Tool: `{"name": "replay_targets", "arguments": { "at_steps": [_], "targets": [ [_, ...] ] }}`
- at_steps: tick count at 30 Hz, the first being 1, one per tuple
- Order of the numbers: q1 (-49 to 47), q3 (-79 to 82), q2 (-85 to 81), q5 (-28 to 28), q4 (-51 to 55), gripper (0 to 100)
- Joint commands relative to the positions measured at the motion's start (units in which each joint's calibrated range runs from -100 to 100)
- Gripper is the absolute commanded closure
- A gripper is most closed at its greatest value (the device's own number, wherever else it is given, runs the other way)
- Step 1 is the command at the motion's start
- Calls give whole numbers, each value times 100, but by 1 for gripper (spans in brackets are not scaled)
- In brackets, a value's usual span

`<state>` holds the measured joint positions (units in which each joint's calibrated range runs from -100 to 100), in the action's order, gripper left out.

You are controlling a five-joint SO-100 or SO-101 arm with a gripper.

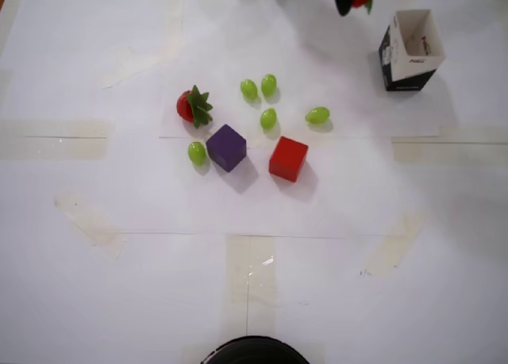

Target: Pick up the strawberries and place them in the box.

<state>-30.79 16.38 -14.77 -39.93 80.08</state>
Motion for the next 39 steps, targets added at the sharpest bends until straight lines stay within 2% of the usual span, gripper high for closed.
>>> {"name": "replay_targets", "arguments": {
  "at_steps": [1,11,21,28,39],
  "targets": [
    [-539,-829,204,-73,-271,88],
    [-1076,-1129,875,-117,-679,88],
    [-1135,-1174,1150,-122,-827,87],
    [-1113,-1174,1236,-103,-884,77],
    [-1098,-1256,1253,-73,-900,73]
  ]
}}
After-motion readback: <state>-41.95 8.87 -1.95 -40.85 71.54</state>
